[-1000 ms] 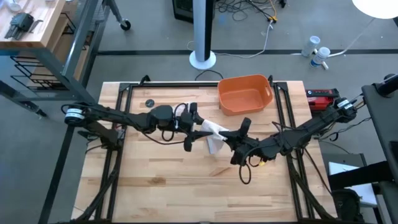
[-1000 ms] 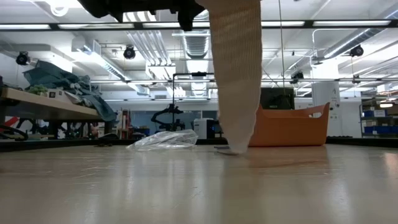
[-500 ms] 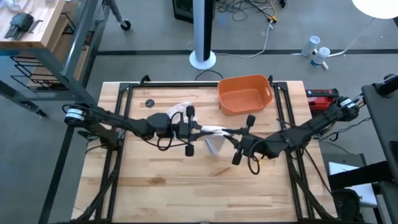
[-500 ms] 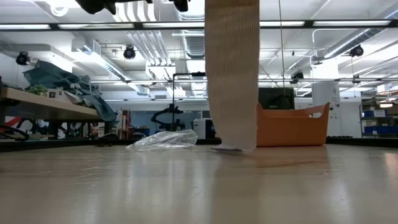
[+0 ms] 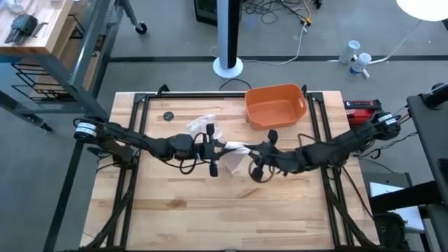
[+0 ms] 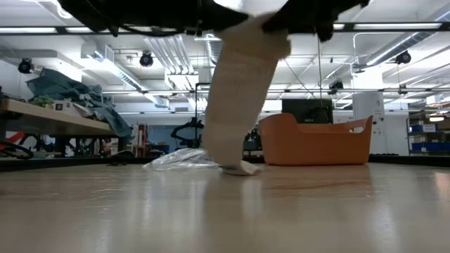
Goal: Roll bandage
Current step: Roll the brown bandage
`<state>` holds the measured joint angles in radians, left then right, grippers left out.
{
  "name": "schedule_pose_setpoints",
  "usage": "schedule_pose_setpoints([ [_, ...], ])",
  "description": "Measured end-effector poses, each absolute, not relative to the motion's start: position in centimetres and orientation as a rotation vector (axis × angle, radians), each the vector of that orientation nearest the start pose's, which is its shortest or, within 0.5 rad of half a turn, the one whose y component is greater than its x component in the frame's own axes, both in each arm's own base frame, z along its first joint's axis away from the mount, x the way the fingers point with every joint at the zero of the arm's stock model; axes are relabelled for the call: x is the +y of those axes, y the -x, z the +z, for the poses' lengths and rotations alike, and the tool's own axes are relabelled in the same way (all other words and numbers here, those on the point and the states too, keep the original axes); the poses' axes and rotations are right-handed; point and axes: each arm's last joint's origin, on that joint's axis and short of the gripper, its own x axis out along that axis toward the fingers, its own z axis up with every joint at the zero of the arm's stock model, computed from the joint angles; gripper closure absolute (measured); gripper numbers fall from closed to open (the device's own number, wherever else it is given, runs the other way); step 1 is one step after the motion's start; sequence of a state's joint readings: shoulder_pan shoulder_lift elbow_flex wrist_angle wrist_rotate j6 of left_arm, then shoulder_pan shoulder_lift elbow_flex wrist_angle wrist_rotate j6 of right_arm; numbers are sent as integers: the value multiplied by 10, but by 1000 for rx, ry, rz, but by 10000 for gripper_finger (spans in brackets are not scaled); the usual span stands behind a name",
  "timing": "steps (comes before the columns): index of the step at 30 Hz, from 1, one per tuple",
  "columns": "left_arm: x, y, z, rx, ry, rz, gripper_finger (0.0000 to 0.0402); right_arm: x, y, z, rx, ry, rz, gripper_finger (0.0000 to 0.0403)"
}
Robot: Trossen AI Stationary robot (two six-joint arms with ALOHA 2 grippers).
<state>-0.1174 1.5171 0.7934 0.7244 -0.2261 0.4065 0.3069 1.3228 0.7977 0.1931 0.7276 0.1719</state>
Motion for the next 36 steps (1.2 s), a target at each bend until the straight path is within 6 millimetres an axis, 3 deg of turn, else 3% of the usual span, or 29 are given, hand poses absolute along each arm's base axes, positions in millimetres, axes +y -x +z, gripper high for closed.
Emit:
schedule_pose_setpoints([
  [6, -23, -322, 239, 33, -408, 165, 393, 54, -284, 248, 281, -114, -444, 360],
  [15, -19, -314, 224, 38, -439, 183, 393, 35, -272, 264, 306, -258, -310, 256],
  [21, -15, -309, 212, 85, -446, 190, 393, 27, -263, 255, 439, -278, -335, 196],
  [28, -10, -301, 198, 130, -447, 199, 393, 25, -262, 253, 468, -237, -337, 163],
  [36, -13, -296, 190, 146, -616, 105, 398, 25, -267, 256, 447, -158, -247, 147],
])
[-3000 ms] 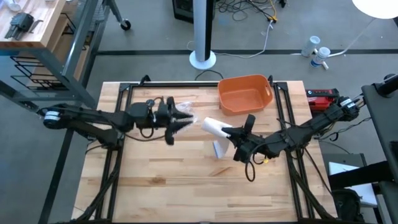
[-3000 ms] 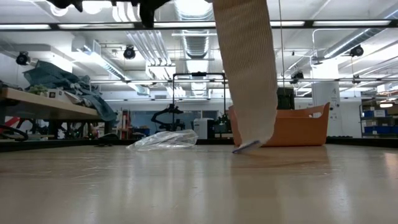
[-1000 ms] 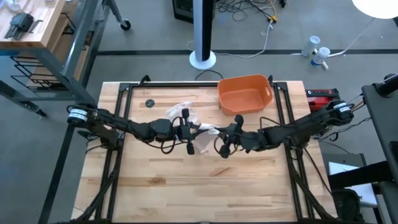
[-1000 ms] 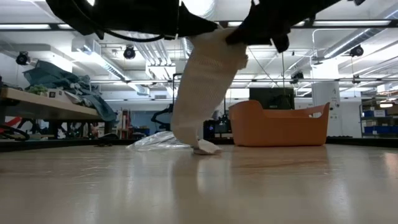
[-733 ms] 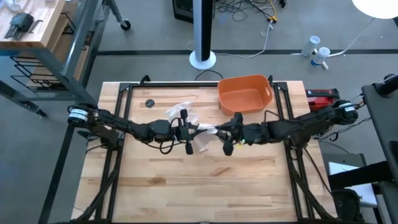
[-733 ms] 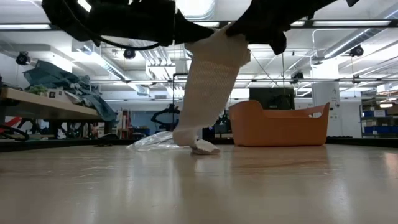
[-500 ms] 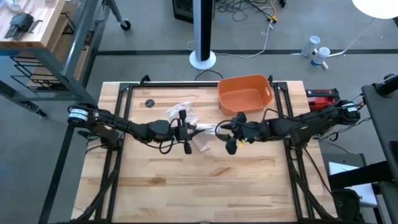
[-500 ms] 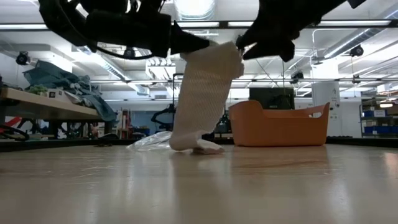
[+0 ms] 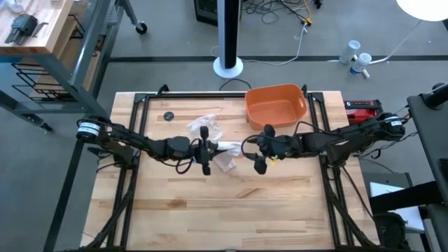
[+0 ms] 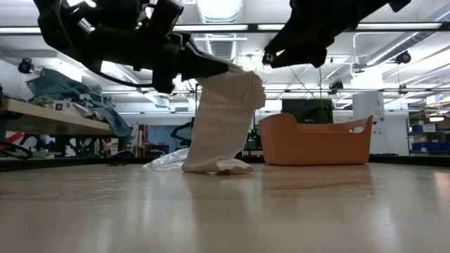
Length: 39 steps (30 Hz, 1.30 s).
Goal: Roll bandage
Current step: Roll the brown bandage
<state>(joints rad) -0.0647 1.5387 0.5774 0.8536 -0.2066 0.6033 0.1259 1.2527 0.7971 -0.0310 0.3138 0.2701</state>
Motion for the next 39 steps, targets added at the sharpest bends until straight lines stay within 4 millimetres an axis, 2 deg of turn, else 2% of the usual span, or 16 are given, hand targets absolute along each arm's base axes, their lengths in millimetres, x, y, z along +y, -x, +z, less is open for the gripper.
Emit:
schedule_pose_setpoints([
  [3, -16, -296, 190, 145, -659, 88, 399, 21, -270, 256, 442, -186, -193, 143],
  [6, -18, -296, 190, 146, -688, 77, 399, 14, -272, 250, 474, -193, -212, 139],
  [12, -21, -298, 193, 136, -741, 66, 400, 2, -284, 241, 485, -262, -126, 128],
  [20, -30, -303, 204, 93, -761, 53, 400, 1, -305, 233, 539, -256, -61, 114],
  [24, -34, -305, 208, 77, -760, 48, 400, 2, -314, 238, 528, -218, -35, 121],
  [27, -34, -306, 209, 73, -760, 47, 400, 3, -318, 243, 509, -208, -19, 146],
  [29, -35, -306, 209, 72, -759, 47, 399, 3, -319, 246, 501, -209, -30, 177],
  [32, -35, -305, 210, 67, -756, 53, 399, 3, -319, 251, 504, -219, -46, 248],
  [36, -34, -305, 218, 47, -716, 69, 396, 3, -318, 258, 507, -228, -49, 364],
  [39, -34, -306, 224, 29, -659, 77, 384, 4, -317, 261, 509, -230, -49, 369],
])
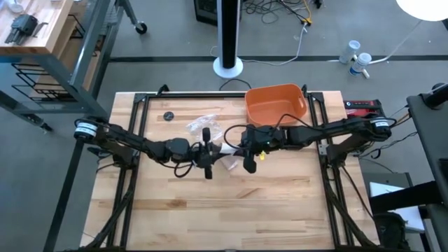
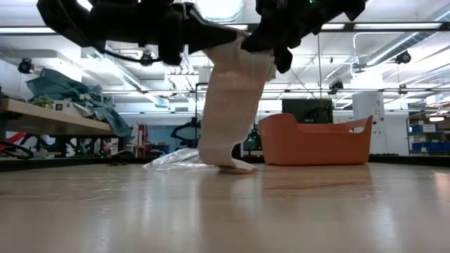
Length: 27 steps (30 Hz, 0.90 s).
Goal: Roll bandage
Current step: Roll the brown bandage
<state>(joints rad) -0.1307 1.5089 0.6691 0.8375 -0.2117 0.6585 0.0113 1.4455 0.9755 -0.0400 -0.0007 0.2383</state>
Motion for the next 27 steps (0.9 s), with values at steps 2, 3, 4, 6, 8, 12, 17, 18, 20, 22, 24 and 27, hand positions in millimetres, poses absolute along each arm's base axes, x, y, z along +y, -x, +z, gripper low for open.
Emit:
schedule_pose_setpoints([
  [2, -34, -307, 228, 19, -626, 103, 370, 3, -317, 262, 509, -240, -53, 369],
  [3, -33, -307, 230, 20, -614, 121, 363, 3, -316, 263, 509, -242, -55, 369],
  [4, -33, -307, 230, 22, -604, 135, 356, 4, -314, 263, 511, -242, -55, 369],
  [6, -33, -307, 231, 29, -589, 160, 344, 5, -312, 266, 511, -244, -54, 369],
  [8, -32, -307, 232, 30, -582, 166, 333, 8, -308, 267, 522, -260, -53, 369],
  [12, -33, -303, 238, 28, -578, 170, 317, 16, -295, 260, 550, -323, -43, 369],
  [17, -32, -298, 240, 75, -576, 160, 307, 15, -279, 250, 511, -407, -59, 369],
  [18, -32, -297, 241, 83, -571, 157, 306, 15, -277, 248, 489, -423, -60, 369],
  [20, -32, -296, 241, 83, -559, 157, 306, 15, -275, 250, 412, -445, -31, 369],
  [22, -32, -296, 240, 95, -531, 154, 309, 16, -272, 252, 344, -455, 21, 369],
  [24, -32, -296, 240, 89, -474, 156, 311, 17, -269, 258, 257, -463, 72, 369],
  [27, -33, -296, 245, 26, -389, 118, 311, 17, -263, 259, 190, -477, 104, 369],
])
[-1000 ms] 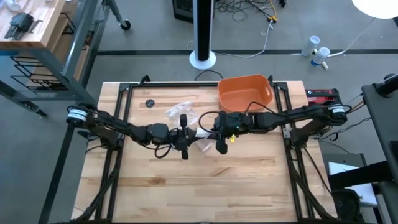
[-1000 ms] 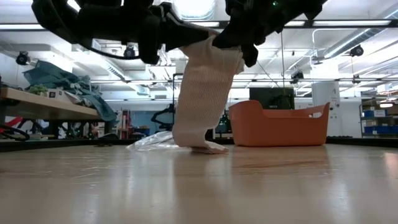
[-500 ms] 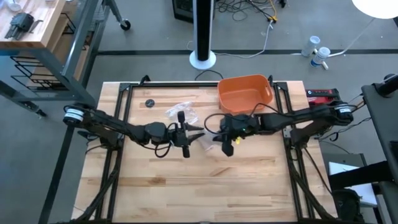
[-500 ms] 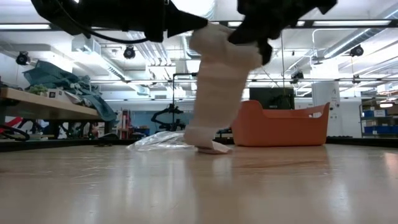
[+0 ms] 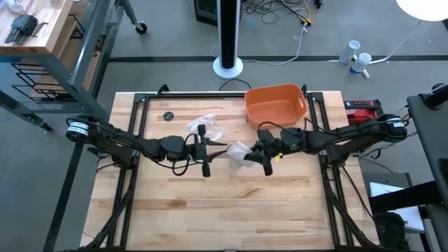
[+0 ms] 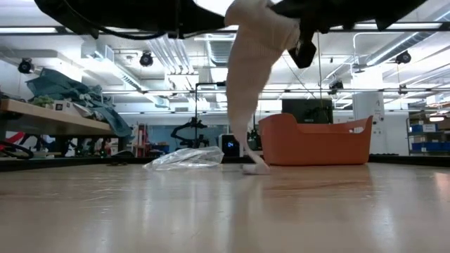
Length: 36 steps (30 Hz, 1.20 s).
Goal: Roll bandage
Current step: Roll the brown bandage
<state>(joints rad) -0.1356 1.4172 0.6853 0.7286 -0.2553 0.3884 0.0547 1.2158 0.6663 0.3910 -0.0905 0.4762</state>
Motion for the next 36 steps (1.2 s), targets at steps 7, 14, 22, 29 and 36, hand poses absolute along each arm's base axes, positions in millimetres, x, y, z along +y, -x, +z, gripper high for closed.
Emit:
schedule_pose_setpoints([
  [7, -35, -295, 255, -42, -303, 24, 284, 18, -256, 260, 132, -474, 152, 369],
  [14, -28, -297, 249, 0, -249, 43, 238, 21, -255, 269, 56, -434, 224, 366],
  [22, -26, -308, 237, -16, -216, 53, 205, 21, -254, 277, -8, -533, 242, 367],
  [29, -24, -315, 216, 72, -260, 50, 210, 21, -250, 282, 15, -862, 249, 368],
  [36, -20, -318, 210, 92, -252, 60, 224, 18, -231, 305, -106, -934, 241, 368],
])
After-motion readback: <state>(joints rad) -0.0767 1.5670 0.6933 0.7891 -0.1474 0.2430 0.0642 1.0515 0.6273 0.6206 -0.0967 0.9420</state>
